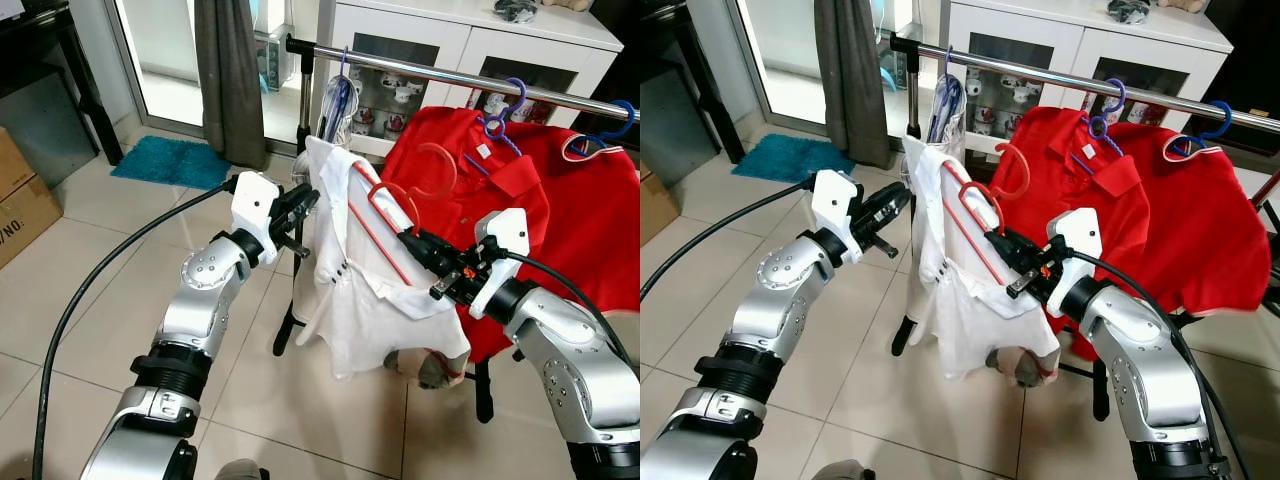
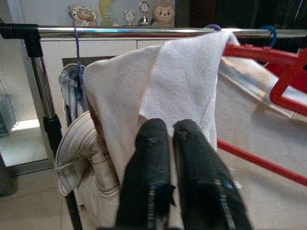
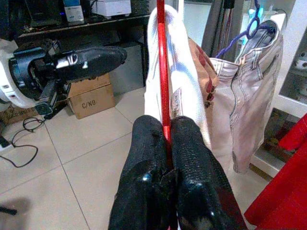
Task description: Hang hanger
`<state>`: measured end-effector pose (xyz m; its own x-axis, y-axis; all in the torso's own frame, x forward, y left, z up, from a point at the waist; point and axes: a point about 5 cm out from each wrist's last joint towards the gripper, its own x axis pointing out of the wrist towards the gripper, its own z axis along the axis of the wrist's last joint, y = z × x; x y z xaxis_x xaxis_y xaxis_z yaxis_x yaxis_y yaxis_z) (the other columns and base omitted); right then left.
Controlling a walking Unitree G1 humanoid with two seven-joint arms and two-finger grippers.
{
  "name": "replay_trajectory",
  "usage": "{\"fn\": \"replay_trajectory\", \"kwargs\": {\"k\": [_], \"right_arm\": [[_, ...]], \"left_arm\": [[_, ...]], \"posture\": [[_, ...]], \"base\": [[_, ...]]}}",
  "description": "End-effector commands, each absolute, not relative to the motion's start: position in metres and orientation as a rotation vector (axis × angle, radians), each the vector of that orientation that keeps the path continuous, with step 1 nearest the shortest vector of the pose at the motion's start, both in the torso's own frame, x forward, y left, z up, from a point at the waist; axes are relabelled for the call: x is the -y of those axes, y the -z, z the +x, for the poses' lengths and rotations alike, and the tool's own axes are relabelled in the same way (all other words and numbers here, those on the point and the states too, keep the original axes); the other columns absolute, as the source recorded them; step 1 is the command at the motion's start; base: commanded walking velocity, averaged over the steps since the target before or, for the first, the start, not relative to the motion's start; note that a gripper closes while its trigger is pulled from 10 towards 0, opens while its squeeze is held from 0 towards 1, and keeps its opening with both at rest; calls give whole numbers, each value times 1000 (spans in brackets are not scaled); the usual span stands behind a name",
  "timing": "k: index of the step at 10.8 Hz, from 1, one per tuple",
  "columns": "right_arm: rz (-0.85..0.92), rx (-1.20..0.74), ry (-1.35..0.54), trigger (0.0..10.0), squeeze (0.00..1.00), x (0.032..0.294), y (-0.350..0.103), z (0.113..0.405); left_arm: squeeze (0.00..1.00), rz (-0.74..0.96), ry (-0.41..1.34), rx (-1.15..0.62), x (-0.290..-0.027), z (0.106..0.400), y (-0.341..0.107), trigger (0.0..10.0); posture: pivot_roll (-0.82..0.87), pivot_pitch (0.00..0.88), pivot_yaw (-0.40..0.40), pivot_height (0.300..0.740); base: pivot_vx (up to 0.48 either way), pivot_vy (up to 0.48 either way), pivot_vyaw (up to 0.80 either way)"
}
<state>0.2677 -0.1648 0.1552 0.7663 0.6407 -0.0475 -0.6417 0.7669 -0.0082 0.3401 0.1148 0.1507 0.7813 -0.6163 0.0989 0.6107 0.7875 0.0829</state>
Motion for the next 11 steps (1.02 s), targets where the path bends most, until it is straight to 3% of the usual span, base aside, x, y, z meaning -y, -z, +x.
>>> {"fn": "replay_trajectory", "kwargs": {"k": [1,2,3,4,5,8,11], "right_arm": [[-40,-23,-704,0,0,165,-160,268],[-41,-23,-698,0,0,166,-160,268],[-41,-23,-692,0,0,166,-160,267],[-42,-23,-690,0,0,166,-160,267],[-41,-23,-689,0,0,166,-161,267],[-49,-27,-695,0,0,165,-160,268],[-54,-26,-699,0,0,165,-161,267]], "left_arm": [[0,-5,705,165,-111,340,-161,0],[0,-88,743,169,-109,336,-163,0],[0,-144,780,160,-108,330,-163,7098],[0,-141,826,181,-105,325,-163,10000],[1000,-119,799,188,-107,325,-161,10000],[1000,-100,696,246,-115,323,-161,10000],[1000,-29,767,171,-110,320,-147,10000]], "posture": [[52,0,-55,740],[52,0,-55,740],[52,0,-55,740],[52,0,-55,740],[48,0,-52,740],[50,0,-61,740],[40,0,-56,740]], "base": [[0,0,0],[0,0,0],[0,0,0],[0,0,0],[0,0,0],[0,0,0],[0,0,0]]}}
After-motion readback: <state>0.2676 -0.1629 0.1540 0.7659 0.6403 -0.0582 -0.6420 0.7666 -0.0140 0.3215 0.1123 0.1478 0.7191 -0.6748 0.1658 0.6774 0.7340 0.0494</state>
